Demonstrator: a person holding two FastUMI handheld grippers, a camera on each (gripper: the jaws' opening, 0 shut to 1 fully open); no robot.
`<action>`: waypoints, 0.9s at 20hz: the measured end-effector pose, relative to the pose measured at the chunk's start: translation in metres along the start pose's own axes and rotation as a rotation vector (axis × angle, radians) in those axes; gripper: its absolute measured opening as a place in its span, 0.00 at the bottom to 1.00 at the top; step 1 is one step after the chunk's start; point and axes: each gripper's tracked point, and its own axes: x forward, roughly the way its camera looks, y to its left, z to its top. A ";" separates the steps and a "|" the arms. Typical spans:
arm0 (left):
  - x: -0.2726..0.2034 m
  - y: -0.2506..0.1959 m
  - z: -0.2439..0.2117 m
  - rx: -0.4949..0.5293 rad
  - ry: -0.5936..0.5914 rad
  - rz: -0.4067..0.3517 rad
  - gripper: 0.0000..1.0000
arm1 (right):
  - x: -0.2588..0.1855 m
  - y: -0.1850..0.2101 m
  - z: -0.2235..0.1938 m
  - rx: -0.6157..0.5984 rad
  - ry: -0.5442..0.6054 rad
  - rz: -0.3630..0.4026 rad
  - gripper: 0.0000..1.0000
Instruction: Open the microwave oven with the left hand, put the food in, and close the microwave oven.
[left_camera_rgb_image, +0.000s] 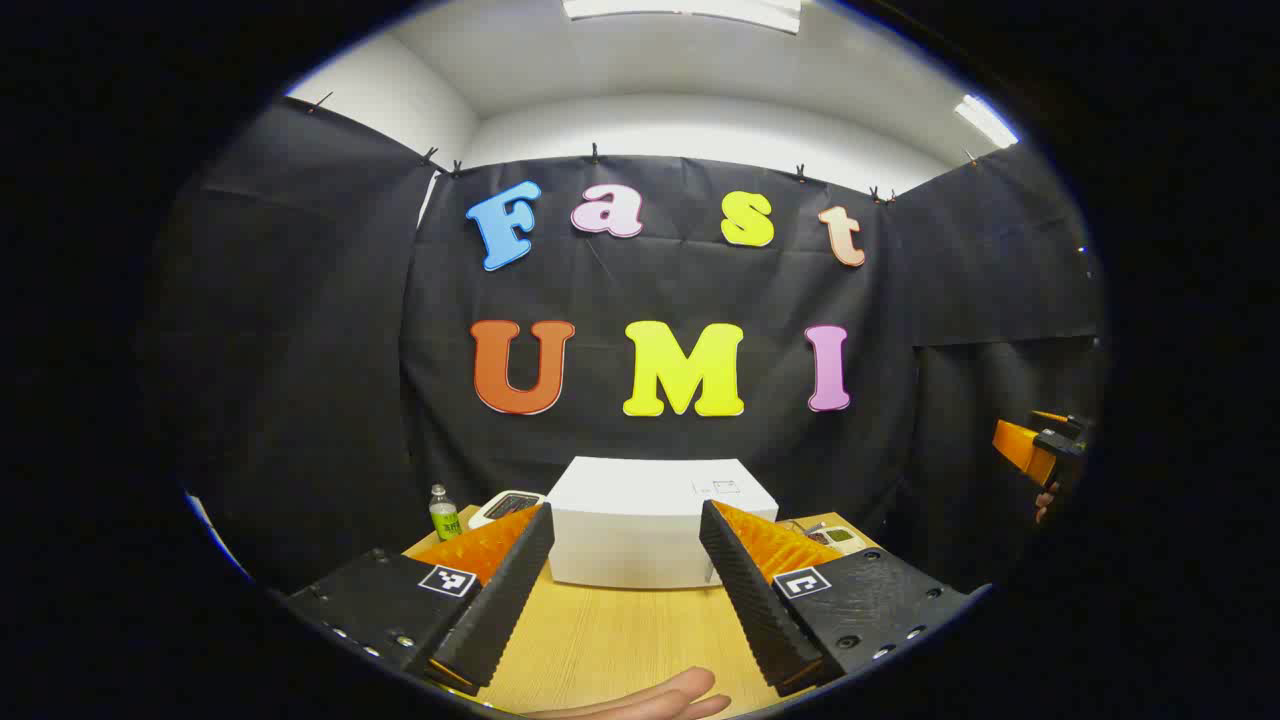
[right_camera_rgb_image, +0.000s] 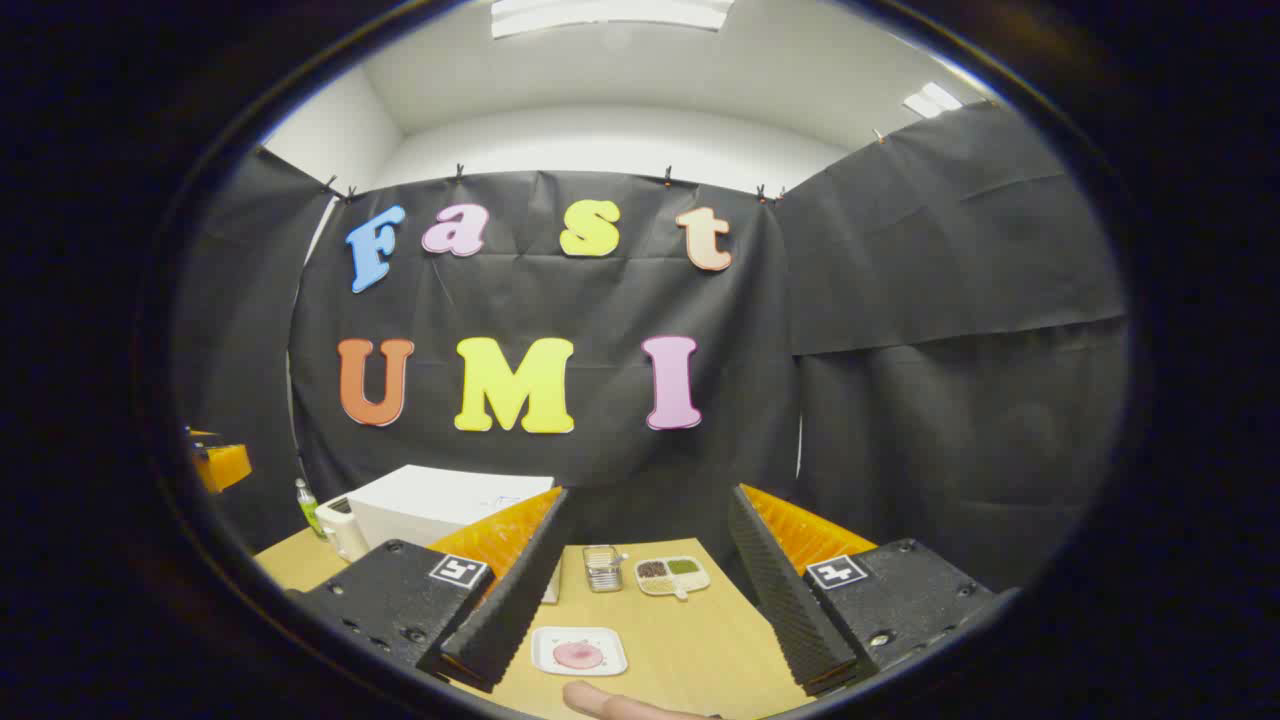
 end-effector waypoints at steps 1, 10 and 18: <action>-0.001 -0.001 0.000 0.002 -0.002 -0.001 0.92 | 0.000 0.000 -0.001 0.000 0.002 0.000 0.96; 0.005 0.000 -0.013 0.015 0.002 0.007 0.92 | 0.001 -0.002 -0.002 0.011 0.003 0.004 0.96; 0.009 -0.007 -0.015 0.018 -0.010 -0.004 0.92 | 0.007 -0.009 -0.009 0.018 0.007 -0.002 0.96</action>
